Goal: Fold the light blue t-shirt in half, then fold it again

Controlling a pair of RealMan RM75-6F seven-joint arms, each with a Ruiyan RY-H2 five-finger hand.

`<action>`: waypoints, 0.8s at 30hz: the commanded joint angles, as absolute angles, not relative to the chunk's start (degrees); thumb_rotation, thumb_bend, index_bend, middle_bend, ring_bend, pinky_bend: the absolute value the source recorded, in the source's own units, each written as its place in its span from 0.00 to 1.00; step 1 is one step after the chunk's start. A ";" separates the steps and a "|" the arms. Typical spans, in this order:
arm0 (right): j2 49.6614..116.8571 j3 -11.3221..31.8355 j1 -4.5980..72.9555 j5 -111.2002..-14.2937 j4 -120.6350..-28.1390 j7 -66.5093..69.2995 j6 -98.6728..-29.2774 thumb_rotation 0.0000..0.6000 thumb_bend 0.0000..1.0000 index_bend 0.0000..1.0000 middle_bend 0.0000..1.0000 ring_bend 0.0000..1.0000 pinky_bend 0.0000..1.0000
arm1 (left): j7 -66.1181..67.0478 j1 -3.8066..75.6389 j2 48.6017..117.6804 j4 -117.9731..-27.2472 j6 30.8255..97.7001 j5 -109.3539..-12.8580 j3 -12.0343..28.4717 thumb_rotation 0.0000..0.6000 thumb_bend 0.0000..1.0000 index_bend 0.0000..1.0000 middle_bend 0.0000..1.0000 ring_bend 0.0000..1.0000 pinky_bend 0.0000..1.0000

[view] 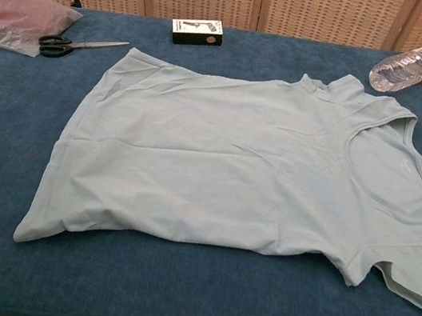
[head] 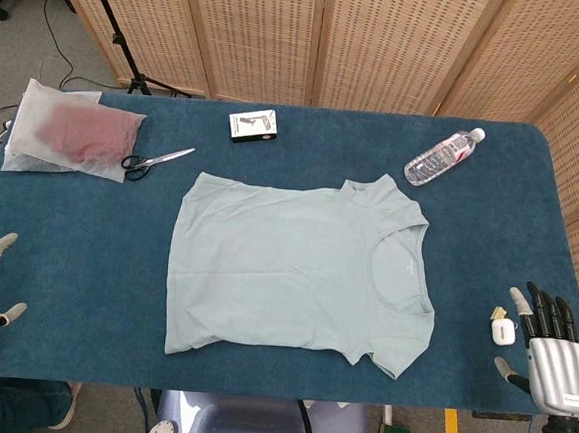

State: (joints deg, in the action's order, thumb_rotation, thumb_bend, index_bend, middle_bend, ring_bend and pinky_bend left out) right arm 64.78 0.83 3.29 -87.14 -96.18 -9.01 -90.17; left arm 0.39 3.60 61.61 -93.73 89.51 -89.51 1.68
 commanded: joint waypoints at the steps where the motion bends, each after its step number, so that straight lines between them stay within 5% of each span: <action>1: 64.87 0.97 3.27 -87.44 -96.11 -9.10 -90.19 1.00 0.00 0.00 0.00 0.00 0.00 | 0.34 3.63 61.53 -93.80 89.32 -89.40 1.67 1.00 0.00 0.00 0.00 0.00 0.00; 7: 65.08 0.26 3.66 -90.57 -94.84 -8.76 -89.96 1.00 0.00 0.01 0.00 0.00 0.00 | 0.36 3.64 61.58 -93.67 88.92 -88.89 1.73 1.00 0.00 0.00 0.00 0.00 0.00; 18: 70.01 -5.81 7.23 -105.34 -89.33 -6.38 -85.36 1.00 0.00 0.32 0.00 0.00 0.00 | 1.58 4.20 62.08 -93.92 87.62 -87.34 2.37 1.00 0.00 0.00 0.00 0.00 0.00; 24: 75.37 -6.59 9.37 -108.21 -85.94 -9.90 -81.15 1.00 0.00 0.36 0.00 0.00 0.00 | 1.75 3.84 62.15 -94.23 88.37 -87.68 2.29 1.00 0.00 0.00 0.00 0.00 0.00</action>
State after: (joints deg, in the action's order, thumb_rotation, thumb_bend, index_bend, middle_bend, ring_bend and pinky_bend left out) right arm 74.00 -6.28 8.51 -107.63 -86.72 -8.76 -82.46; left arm 1.75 3.86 62.14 -94.23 88.35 -87.67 2.29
